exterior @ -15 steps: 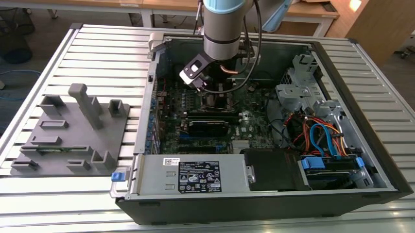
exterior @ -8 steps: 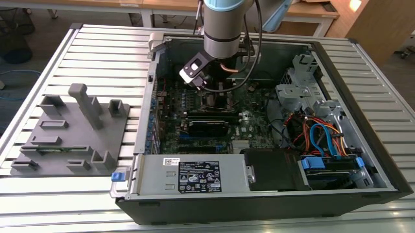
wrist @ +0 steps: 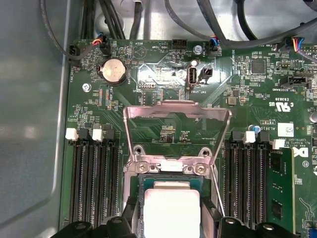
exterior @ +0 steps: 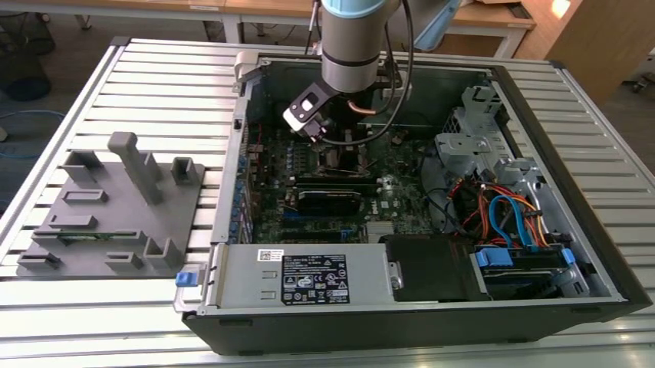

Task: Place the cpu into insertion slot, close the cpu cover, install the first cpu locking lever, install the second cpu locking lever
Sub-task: 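Place the cpu into insertion slot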

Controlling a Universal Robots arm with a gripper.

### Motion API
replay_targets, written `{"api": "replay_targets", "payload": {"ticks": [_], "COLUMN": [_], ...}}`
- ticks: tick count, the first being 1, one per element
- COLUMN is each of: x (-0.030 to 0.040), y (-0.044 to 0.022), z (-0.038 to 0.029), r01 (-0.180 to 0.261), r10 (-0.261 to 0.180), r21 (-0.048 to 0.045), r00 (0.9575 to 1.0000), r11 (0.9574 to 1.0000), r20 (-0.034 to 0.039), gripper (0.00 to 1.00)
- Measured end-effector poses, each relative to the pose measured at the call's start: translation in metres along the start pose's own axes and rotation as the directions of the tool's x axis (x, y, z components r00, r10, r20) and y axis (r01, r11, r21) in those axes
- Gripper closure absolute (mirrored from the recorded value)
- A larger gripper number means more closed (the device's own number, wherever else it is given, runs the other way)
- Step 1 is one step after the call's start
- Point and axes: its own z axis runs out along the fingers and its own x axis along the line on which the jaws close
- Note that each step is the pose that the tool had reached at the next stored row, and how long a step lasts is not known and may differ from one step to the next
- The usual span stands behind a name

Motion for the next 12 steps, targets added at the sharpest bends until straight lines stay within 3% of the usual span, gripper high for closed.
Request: {"api": "replay_targets", "payload": {"ticks": [8,12], "x": [0.0005,0.0005], "y": [-0.0001,0.0], "z": [0.0012,0.0013], "r01": [-0.001,0.0], "r10": [0.001,0.0], "r21": [-0.0004,-0.0008], "r00": [1.0,0.9999], "r11": [1.0,1.0], "r20": [0.0006,0.0109], "gripper": [0.39,0.39]}}
